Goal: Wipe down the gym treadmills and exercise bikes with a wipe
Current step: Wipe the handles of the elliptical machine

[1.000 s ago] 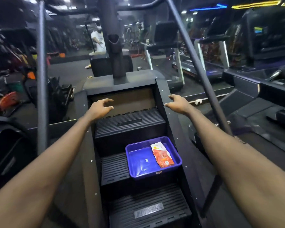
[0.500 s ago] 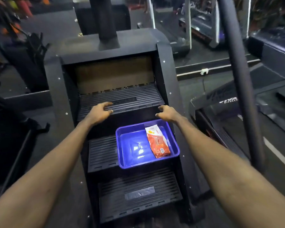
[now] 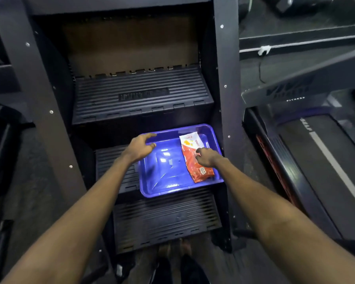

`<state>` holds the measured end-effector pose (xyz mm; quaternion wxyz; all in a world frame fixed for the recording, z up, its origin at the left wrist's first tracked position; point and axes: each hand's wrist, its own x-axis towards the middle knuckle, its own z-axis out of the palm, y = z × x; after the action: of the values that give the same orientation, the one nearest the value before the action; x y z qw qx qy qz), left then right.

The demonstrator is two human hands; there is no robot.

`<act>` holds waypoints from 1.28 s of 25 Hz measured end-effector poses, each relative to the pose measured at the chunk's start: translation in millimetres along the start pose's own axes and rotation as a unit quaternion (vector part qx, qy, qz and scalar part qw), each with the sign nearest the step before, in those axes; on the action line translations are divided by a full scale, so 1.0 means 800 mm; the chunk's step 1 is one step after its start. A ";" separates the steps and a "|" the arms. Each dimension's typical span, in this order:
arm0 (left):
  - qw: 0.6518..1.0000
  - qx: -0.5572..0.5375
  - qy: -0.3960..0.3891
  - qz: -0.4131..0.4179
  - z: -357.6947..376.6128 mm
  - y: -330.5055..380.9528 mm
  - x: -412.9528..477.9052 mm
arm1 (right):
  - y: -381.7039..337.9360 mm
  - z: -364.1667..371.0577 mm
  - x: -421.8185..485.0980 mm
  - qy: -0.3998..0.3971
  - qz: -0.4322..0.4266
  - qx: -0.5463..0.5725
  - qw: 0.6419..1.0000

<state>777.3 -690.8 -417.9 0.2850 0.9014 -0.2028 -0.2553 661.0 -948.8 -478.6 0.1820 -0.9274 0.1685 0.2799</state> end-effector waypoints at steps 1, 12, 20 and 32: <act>1.000 -0.003 -0.003 -0.003 0.004 -0.003 0.005 | 0.006 0.007 0.004 0.000 -0.004 -0.007 1.000; 1.000 -0.016 -0.014 -0.010 0.024 -0.002 0.021 | 0.031 0.067 0.027 -0.013 0.002 -0.068 0.998; 0.999 -0.010 -0.005 -0.036 0.033 -0.020 0.015 | 0.040 0.078 0.047 0.064 0.022 0.033 0.997; 0.999 -0.023 0.003 -0.037 0.039 -0.031 0.018 | 0.024 0.086 0.078 0.158 0.113 0.202 0.960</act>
<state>775.6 -692.5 -460.1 0.2970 0.9022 -0.1622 -0.2674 670.5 -948.9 -572.9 0.3033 -0.8788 0.3519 0.1088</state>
